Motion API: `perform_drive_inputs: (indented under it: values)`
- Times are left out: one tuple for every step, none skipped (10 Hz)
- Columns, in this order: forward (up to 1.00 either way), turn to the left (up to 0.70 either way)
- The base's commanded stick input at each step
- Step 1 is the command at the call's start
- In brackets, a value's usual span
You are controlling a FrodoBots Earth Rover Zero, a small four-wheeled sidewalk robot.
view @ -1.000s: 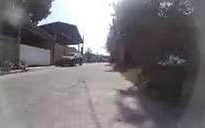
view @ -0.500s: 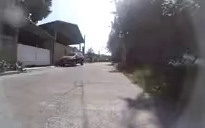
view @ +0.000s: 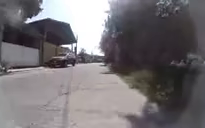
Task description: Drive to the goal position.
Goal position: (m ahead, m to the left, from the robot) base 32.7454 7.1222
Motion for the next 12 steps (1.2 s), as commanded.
perform_drive_inputs:
  values:
    - [1.00, 0.00]
    - [1.00, 0.00]
    - [1.00, 0.00]
    - [1.00, 0.00]
    - [1.00, 0.00]
    - [1.00, 0.00]
    - [1.00, 0.00]
    - [1.00, 0.00]
    - [1.00, 0.00]
    - [1.00, 0.00]
    - [1.00, 0.00]
    - [1.00, 0.00]
